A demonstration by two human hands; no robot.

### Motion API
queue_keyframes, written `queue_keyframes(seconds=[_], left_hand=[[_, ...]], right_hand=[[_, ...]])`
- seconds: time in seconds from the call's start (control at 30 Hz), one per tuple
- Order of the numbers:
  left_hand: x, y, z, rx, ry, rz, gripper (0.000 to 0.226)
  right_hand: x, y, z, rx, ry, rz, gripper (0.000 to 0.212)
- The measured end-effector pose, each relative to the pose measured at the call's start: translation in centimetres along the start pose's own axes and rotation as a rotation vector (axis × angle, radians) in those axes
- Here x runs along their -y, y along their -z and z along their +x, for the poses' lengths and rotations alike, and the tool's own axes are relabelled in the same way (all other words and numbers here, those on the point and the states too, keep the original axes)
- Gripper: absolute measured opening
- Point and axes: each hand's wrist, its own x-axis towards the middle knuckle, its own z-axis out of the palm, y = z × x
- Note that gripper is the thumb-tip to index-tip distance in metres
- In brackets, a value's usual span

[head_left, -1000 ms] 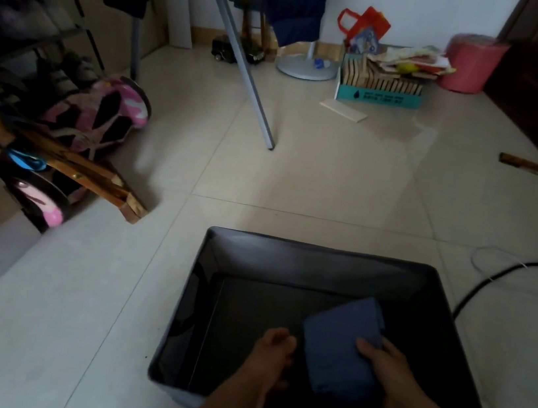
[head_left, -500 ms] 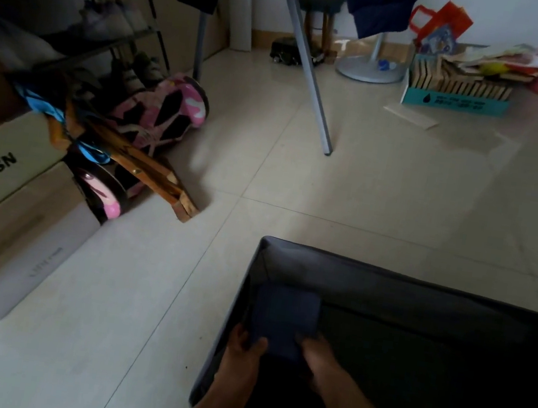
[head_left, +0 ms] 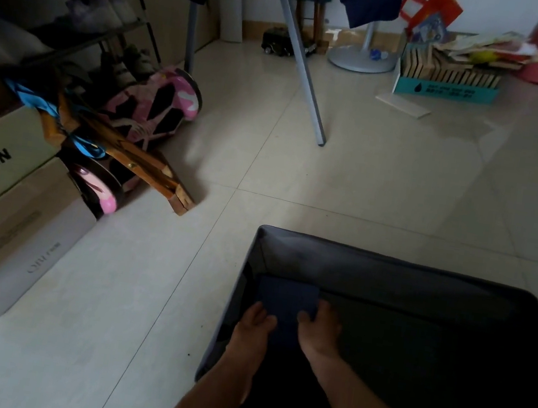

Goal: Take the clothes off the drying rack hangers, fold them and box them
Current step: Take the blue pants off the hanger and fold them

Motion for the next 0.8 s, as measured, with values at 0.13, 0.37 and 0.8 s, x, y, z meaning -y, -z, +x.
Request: queue_keyframes(seconds=[0.13,0.37,0.8], left_hand=[[-2.3,-0.5,-1.3,0.062,0.032,-0.070,0.045],[-9.7,-1.0,-6.5,0.136,0.045,-0.242,0.029],[-27.0,2.0,-25.2,0.199,0.050,-0.443,0.031]], right_hand=[[2.0,2.3,-1.7,0.043,0.053,0.293,0.030],[7.5,10.7,-8.8,0.118,-0.036,0.710,0.015],[21.3,27.1,-25.6,0.221,-0.065,0.856,0.019]])
